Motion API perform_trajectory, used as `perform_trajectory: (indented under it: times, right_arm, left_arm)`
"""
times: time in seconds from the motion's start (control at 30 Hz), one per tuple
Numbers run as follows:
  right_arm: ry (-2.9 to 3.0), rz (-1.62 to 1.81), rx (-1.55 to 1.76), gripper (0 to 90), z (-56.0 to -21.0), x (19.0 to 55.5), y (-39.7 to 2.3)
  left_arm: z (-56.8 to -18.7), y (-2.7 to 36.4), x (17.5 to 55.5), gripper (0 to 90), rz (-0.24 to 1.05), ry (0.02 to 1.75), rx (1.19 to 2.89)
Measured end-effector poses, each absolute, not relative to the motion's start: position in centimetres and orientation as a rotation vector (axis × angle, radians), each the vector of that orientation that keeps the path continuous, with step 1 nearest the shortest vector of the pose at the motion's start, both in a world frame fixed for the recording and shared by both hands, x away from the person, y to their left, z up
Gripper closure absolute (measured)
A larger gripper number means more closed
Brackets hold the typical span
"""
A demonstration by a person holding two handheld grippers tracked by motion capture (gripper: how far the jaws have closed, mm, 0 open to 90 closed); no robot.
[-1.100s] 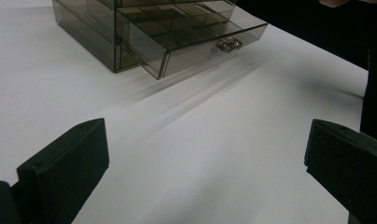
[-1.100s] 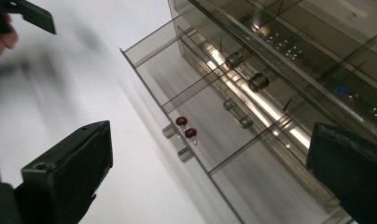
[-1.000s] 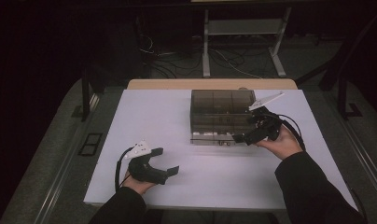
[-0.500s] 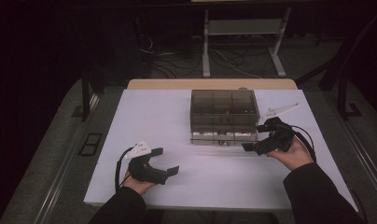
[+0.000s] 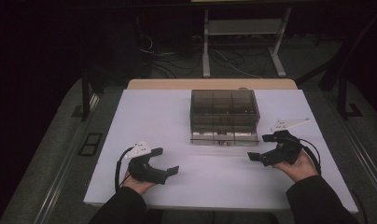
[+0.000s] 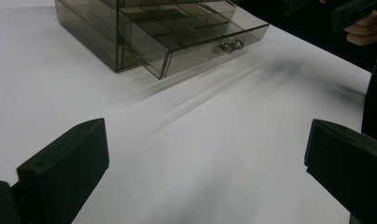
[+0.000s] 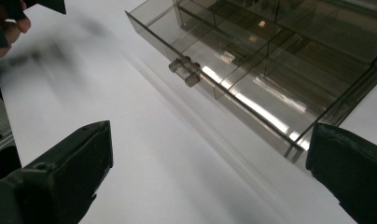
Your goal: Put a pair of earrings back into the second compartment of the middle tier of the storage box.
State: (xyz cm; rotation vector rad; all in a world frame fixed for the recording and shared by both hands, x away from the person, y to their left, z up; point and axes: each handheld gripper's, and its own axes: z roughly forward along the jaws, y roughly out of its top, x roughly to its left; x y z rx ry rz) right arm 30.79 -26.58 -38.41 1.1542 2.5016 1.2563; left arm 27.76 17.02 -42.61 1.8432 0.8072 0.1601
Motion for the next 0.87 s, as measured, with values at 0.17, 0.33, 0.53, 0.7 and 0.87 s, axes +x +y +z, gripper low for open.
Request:
perform_trajectory:
  times: [0.17,0.33,0.53,0.7,0.87]
  right_arm:
    - [2.498,1.269,1.171,0.1,-39.4,30.2,-26.9]
    - [2.489,1.284,1.202,0.1,-40.3,29.7,-27.2]
    - [2.482,1.280,1.213,0.1,-41.3,28.9,-27.4]
    - [2.472,1.275,1.214,0.1,-41.9,28.1,-27.7]
    - [2.446,1.288,1.239,0.1,-42.5,27.5,-28.2]
  left_arm:
    - [-42.6,17.0,27.8,0.0,0.160,0.808,1.845]
    - [-42.6,17.0,27.8,0.0,0.160,0.807,1.844]
    - [-42.6,17.0,27.8,0.0,0.159,0.809,1.841]
    - [-42.6,17.0,27.8,0.0,0.155,0.808,1.844]
    - [-42.6,17.1,27.8,0.0,0.151,0.809,1.847]
